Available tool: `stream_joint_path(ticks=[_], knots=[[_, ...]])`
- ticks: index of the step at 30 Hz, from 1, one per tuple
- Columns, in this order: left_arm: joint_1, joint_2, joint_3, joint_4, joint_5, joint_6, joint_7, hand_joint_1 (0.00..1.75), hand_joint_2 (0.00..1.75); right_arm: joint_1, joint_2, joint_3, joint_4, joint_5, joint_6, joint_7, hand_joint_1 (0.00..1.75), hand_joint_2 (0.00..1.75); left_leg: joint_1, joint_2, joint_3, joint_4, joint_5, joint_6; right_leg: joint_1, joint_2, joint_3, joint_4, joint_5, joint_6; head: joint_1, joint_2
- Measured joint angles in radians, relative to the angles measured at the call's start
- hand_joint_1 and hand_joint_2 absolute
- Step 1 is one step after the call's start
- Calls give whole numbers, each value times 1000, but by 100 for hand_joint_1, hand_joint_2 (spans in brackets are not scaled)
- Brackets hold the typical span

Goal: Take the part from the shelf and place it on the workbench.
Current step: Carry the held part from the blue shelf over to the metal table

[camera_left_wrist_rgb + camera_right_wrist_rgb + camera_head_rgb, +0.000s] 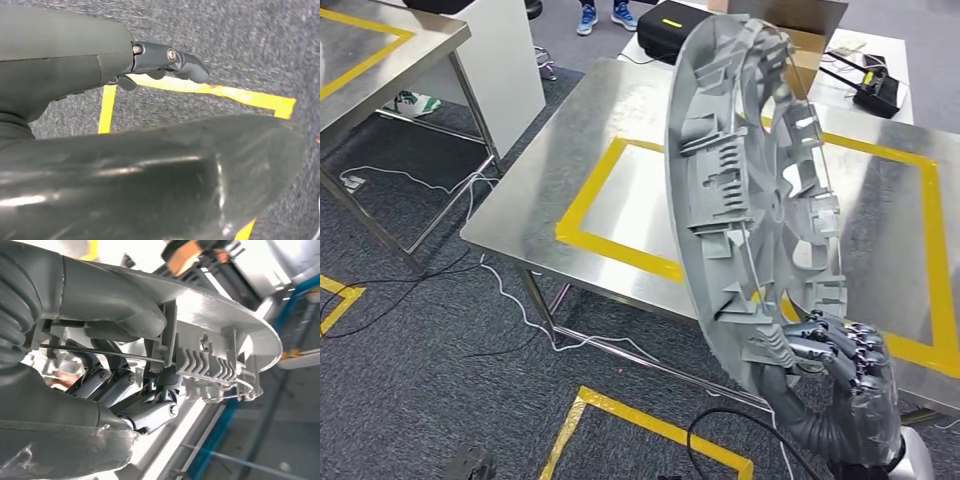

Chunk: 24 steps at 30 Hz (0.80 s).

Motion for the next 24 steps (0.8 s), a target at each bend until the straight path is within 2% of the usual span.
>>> stream_joint_path(ticks=[2,3,4,6,8,9,10,12,13,14,15,17,18,20,22,23,24], knots=[[0,-1,0,0,3,0,-4,0,0,6,-3,-12,8,5,10,33,175,175,-3,14,7,1,-6,-8,3,-30,75,-136,48,-4,0,0],[1,-1,0,0,4,-1,-6,0,0,8,-4,-20,12,6,16,48,175,175,-5,20,10,1,-8,-12,5,-39,97,-177,57,-8,0,0],[1,0,0,0,6,-1,-7,0,0,11,-5,-28,17,6,23,62,175,175,-7,26,11,1,-9,-17,8,-41,105,-194,57,-13,-1,0],[1,0,0,0,9,-1,-9,0,0,21,-6,-42,26,5,31,76,175,175,-7,37,14,-2,-9,-27,10,-22,100,-195,61,-25,0,0],[1,1,1,0,13,-1,-12,0,0,26,-7,-54,33,1,49,100,175,175,-4,20,7,15,-26,-39,7,-8,99,-198,65,-36,-1,0],[1,1,1,0,15,0,-13,0,0,26,-7,-60,37,1,64,119,175,175,-3,3,-8,46,-47,-44,4,-2,100,-200,67,-42,-2,0],[3,0,1,0,17,0,-14,0,0,25,-7,-68,42,4,82,145,175,175,-2,-14,-35,102,-77,-46,3,3,100,-201,68,-46,-4,0],[8,0,1,0,19,0,-17,0,0,22,-8,-88,65,23,113,194,175,175,-2,-27,-103,230,-126,-47,3,14,100,-201,68,-51,-5,0],[11,0,1,0,19,-1,-18,0,0,20,-8,-99,80,40,125,216,175,175,-2,-28,-126,267,-130,-46,4,20,100,-201,67,-51,-5,0],[12,1,1,0,17,-1,-19,0,0,16,-9,-109,96,60,133,234,175,175,-3,-28,-130,265,-113,-44,4,25,100,-201,68,-51,-5,0],[12,1,1,0,16,-1,-19,0,0,9,-10,-119,112,80,138,249,175,175,-3,-29,-115,226,-81,-42,3,30,100,-201,68,-50,-5,0],[10,2,2,0,12,-1,-20,0,0,-12,-13,-135,141,113,144,269,175,175,-2,-35,-56,99,-15,-35,4,38,99,-199,69,-44,-6,0],[8,2,2,0,12,-2,-20,0,0,-23,-15,-143,153,125,145,276,175,175,-2,-39,-33,49,2,-32,6,41,97,-198,70,-40,-6,0],[6,2,2,0,11,-2,-20,0,0,-42,-19,-154,173,156,148,293,175,175,-3,-45,-16,6,7,-25,8,45,93,-199,73,-28,-7,0],[4,1,1,0,8,-4,-20,0,0,-67,-26,-159,197,210,161,330,175,175,-2,-42,-17,3,12,-14,6,44,92,-201,74,-16,-7,0],[3,1,1,0,6,-5,-19,0,0,-84,-31,-160,213,241,170,351,175,175,-1,-40,-17,1,14,-7,5,38,87,-191,66,-11,-5,0],[2,1,1,0,4,-5,-19,0,0,-105,-39,-161,234,270,179,372,175,175,1,-38,-16,-1,16,-2,5,30,72,-158,45,-6,-1,0]])
